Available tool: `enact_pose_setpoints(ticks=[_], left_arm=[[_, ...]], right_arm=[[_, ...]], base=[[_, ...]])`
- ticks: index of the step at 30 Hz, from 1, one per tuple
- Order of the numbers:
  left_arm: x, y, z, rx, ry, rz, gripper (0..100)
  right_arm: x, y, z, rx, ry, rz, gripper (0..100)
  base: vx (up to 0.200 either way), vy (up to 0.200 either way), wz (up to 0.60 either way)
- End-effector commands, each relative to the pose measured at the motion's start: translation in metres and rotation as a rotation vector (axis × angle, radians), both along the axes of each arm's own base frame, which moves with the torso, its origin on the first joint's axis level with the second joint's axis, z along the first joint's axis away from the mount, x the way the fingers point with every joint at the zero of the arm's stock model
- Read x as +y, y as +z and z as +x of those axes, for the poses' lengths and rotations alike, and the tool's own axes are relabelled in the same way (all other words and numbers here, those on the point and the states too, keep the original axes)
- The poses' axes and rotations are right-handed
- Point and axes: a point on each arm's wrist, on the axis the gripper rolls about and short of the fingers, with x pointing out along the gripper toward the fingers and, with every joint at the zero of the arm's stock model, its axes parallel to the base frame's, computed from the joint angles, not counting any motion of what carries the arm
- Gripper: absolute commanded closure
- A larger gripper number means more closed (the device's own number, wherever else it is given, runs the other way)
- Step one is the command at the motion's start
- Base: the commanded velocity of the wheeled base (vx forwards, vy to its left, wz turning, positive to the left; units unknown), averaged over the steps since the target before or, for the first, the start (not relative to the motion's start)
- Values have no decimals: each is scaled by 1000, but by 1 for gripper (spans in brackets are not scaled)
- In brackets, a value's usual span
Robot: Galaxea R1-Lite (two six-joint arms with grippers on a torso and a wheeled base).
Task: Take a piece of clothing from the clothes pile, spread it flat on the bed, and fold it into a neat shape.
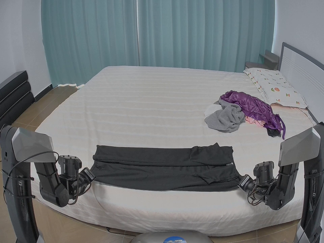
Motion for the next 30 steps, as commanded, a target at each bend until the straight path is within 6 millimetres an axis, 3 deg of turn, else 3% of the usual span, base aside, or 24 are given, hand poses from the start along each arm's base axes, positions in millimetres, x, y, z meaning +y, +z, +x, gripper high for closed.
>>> enact_pose_setpoints(ticks=[1,12,19,28,29,30], left_arm=[[1,2,-2,2,-4,11,100],[2,8,-17,34,-62,84,100],[1,5,-28,77,-105,129,100],[-5,-2,-42,142,-182,180,100],[-5,-2,-43,142,-183,181,0],[-6,-2,-44,147,-189,181,0]], right_arm=[[-4,5,-2,-6,-11,4,100],[-13,21,-16,-4,6,32,100],[-16,18,-30,48,66,-15,100],[-21,8,-33,92,80,-56,100],[-21,7,-33,97,82,-57,100],[-20,4,-33,104,84,-60,100]], base=[[0,0,0],[0,0,0],[0,0,0],[0,0,0],[0,0,0],[0,0,0]])
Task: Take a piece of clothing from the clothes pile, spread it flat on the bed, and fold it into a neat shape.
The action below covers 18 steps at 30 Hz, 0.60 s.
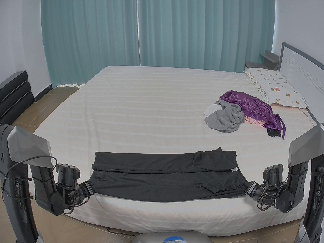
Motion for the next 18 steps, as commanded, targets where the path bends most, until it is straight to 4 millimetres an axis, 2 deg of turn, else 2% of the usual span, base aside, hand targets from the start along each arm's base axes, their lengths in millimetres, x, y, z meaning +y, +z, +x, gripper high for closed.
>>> enact_pose_setpoints(ticks=[1,5,9,13,14,16,18], left_arm=[[-4,-3,-4,19,-17,2,0],[-5,-2,-4,15,-19,1,0],[-4,2,-2,-8,-15,-3,0],[3,19,4,-79,14,-16,0],[3,19,4,-79,14,-16,0],[8,34,8,-136,20,-33,0],[7,40,9,-158,-13,-63,0]], right_arm=[[0,-8,-1,29,2,-6,0],[0,-2,0,-9,1,1,0],[-3,13,3,-71,-13,14,0],[-19,33,9,-159,-77,22,0],[-19,33,9,-159,-77,22,0],[-27,41,13,-196,-92,37,0],[-27,41,13,-195,-75,62,0]], base=[[0,0,0],[0,0,0],[0,0,0],[0,0,0],[0,0,0],[0,0,0],[0,0,0]])
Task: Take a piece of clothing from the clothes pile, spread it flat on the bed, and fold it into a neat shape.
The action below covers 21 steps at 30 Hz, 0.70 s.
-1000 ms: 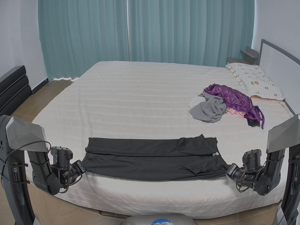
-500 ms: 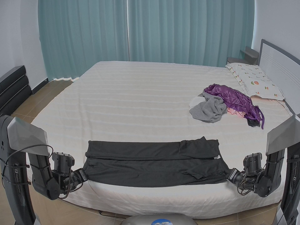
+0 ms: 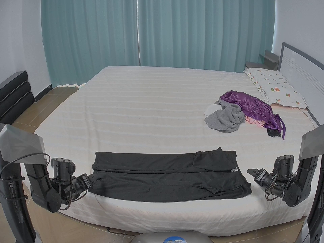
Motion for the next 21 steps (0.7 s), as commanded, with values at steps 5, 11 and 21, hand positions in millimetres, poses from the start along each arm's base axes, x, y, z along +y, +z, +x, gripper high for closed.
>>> enact_pose_setpoints(ticks=[5,11,21], left_arm=[[-5,18,17,-90,-131,-103,0],[-9,-8,45,-19,-191,-87,0],[-11,-13,49,-5,-210,-67,0]], right_arm=[[-5,9,4,-40,35,97,0],[-4,8,1,-24,79,145,0],[-1,7,0,-15,93,151,0]], base=[[0,0,0],[0,0,0],[0,0,0]])
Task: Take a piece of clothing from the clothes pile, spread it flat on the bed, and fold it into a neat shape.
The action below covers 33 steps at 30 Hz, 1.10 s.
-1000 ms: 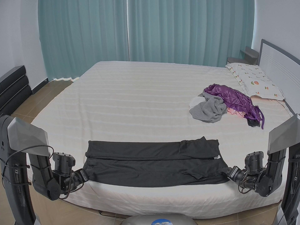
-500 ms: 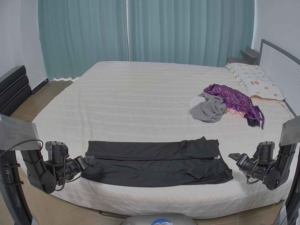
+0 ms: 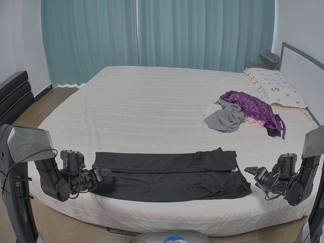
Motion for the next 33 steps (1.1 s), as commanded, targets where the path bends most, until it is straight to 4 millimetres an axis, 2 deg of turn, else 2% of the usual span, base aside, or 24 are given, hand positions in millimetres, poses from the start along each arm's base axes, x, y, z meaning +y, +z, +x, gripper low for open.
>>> enact_pose_setpoints(ticks=[1,2,10,14,16,18,21,33], left_arm=[[1,-5,4,4,4,2,0],[1,-7,7,3,5,0,100],[7,-13,11,11,38,5,100],[16,2,5,-10,69,0,100],[16,2,5,-10,69,0,100],[15,16,1,-40,80,-21,100],[14,25,-2,-58,83,-31,100],[15,32,-9,0,85,-30,100]], right_arm=[[2,-1,-1,4,7,3,0],[3,-1,-1,4,9,3,0],[4,0,-1,3,14,-1,0],[9,2,0,-10,33,-7,0],[9,2,0,-10,33,-7,0],[18,3,4,-26,67,-8,0],[24,3,10,-47,95,-8,0],[20,-8,40,-131,307,-64,0]], base=[[0,0,0],[0,0,0],[0,0,0],[0,0,0],[0,0,0],[0,0,0],[0,0,0],[0,0,0]])
